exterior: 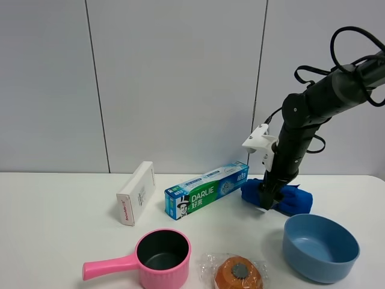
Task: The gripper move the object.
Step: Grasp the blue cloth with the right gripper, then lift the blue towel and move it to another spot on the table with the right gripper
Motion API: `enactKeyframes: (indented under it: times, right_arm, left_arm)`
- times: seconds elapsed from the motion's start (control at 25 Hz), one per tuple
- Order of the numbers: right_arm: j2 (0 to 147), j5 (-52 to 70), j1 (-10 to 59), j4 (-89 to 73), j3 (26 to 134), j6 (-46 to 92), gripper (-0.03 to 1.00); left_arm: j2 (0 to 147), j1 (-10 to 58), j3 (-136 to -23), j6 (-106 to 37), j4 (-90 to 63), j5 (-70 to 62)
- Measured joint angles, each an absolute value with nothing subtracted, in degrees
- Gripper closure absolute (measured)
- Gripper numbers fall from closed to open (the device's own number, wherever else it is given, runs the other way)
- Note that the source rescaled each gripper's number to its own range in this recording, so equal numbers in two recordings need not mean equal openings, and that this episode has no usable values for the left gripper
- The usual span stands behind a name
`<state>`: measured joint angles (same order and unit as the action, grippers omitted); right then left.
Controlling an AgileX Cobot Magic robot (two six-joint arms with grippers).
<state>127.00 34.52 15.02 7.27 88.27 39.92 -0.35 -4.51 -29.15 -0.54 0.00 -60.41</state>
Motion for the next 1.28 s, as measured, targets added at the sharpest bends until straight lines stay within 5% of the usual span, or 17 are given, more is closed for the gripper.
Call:
enactKeyframes:
  times: [0.08, 0.24, 0.68, 1.28]
  right_arm:
    - [127.66, 34.67, 15.02, 7.27, 88.27, 39.8, 0.4]
    - [127.52, 34.67, 15.02, 7.27, 88.27, 39.33, 0.95]
    - [124.26, 34.54, 15.08, 7.17, 88.27, 31.22, 0.97]
    - [116.78, 42.38, 17.92, -5.0, 88.27, 50.98, 0.97]
  left_arm:
    - [-0.35, -4.51, -29.15, -0.54, 0.0, -60.41]
    - [-0.35, -4.51, -29.15, -0.54, 0.0, -60.41]
    - [-0.35, -4.51, -29.15, -0.54, 0.0, -60.41]
    - [-0.35, -4.51, -29.15, -0.54, 0.0, -60.41]
